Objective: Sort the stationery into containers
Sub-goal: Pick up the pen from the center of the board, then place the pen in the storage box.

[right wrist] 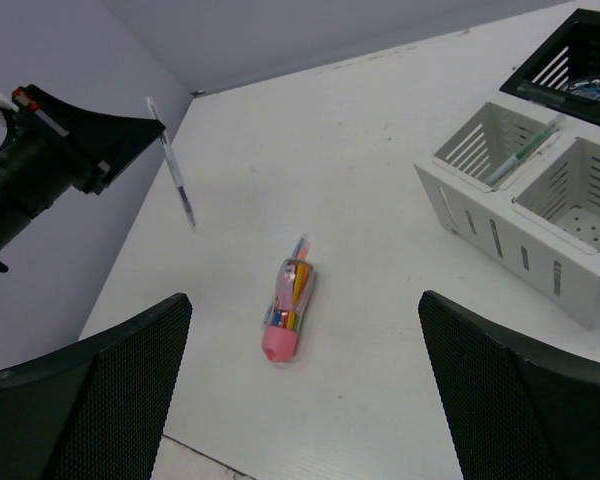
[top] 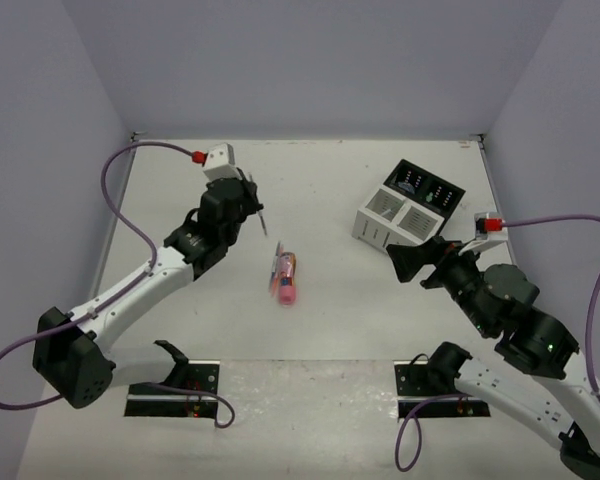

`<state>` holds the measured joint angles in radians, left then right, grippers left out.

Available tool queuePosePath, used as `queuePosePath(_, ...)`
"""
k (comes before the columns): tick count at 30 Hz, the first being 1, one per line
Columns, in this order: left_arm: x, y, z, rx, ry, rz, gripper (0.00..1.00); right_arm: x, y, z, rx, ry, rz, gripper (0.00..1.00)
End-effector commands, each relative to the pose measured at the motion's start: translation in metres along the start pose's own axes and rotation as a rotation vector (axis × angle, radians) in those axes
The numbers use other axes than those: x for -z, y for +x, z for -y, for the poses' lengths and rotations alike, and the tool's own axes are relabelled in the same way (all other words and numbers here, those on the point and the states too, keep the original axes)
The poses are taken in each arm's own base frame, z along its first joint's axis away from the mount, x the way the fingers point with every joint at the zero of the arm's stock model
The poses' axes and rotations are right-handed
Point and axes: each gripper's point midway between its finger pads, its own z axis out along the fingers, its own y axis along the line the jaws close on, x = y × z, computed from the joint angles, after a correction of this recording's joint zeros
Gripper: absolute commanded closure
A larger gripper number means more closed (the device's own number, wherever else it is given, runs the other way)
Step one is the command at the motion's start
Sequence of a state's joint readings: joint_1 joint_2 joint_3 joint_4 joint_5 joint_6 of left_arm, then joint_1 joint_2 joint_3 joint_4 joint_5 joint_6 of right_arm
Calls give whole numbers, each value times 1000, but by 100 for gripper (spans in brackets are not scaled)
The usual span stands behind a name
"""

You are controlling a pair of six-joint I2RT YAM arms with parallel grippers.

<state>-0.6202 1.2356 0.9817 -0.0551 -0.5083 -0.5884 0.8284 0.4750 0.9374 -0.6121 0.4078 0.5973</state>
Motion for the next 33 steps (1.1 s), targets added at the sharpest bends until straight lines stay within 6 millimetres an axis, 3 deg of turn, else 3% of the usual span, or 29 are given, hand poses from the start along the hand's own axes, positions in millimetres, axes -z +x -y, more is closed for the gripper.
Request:
queuePosePath(1,4,-31,89,-42,269,219,100,3,-14,13,-50,63,84,2)
queuePosePath(2,11,-52,111,7,353,321,100,4,-15,13,-59,63,91,2)
queuePosePath(3,13,-55,122,19,393,356,100,6,-16,14,-74,61,100,2)
queuePosePath(4,5,-45,135,0,438,363,100,7,-17,15,-77,62,105,2)
queuePosePath(5,7,-59,148,32,487,430,100,8,-17,14,-82,57,106,1)
queuePosePath(11,-38,-46,234,-27,671,440,100,11,-15,10,-71,31,82,1)
queuePosePath(15,-55,-29,256,-22,726,428,100,13,-14,10,-73,22,82,1)
queuePosePath(21,-63,-5,278,21,812,403,100,14,-12,11,-59,20,78,1)
queuePosePath(25,-66,23,282,52,838,357,100,16,-12,13,-59,19,87,1)
queuePosePath(33,-73,53,288,80,861,315,100,19,-7,11,-51,-7,60,1)
